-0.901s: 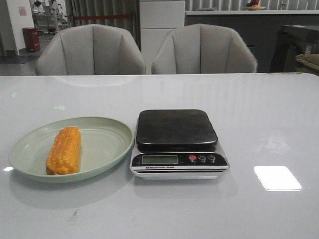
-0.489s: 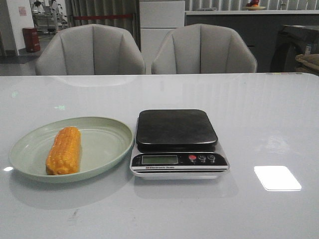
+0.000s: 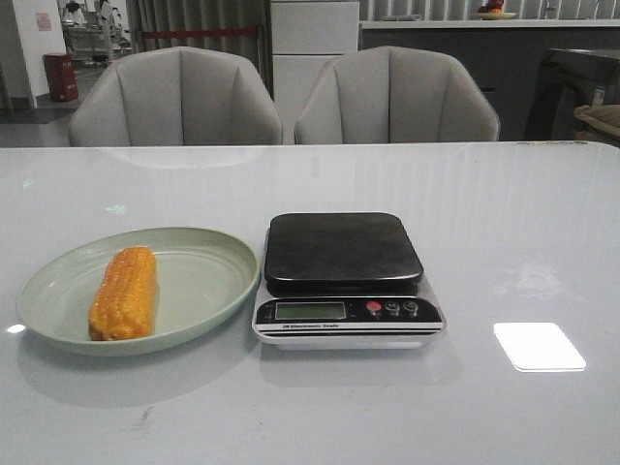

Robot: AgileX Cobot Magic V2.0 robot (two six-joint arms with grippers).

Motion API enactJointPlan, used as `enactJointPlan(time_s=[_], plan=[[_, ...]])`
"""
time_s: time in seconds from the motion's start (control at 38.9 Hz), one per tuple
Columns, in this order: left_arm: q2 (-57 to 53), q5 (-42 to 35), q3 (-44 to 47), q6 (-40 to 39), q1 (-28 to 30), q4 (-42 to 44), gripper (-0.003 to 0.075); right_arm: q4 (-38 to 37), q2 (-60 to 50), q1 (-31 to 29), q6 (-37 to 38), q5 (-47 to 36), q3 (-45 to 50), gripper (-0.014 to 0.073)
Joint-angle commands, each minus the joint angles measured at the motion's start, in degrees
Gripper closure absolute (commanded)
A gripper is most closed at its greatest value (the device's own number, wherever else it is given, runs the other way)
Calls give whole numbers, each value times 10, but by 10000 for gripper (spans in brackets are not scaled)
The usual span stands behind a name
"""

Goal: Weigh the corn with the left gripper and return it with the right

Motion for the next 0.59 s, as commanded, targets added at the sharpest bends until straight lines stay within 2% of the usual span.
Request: enactJointPlan(time_s=[0.0,0.1,0.39,0.57], plan=[[-11,-123,15,-1,0,1,606,-7,-11,-4,-6,-48,6,418],[-9,-152,-16,-1,0,1,606,-7,-11,-4,-6,-48,6,418],[92,49,-202,-1,0,1,606,-7,-11,-4,-6,-48,6,418],[153,149,-265,-1,0,-11,606,-7,-11,-4,-6,-48,6,418]])
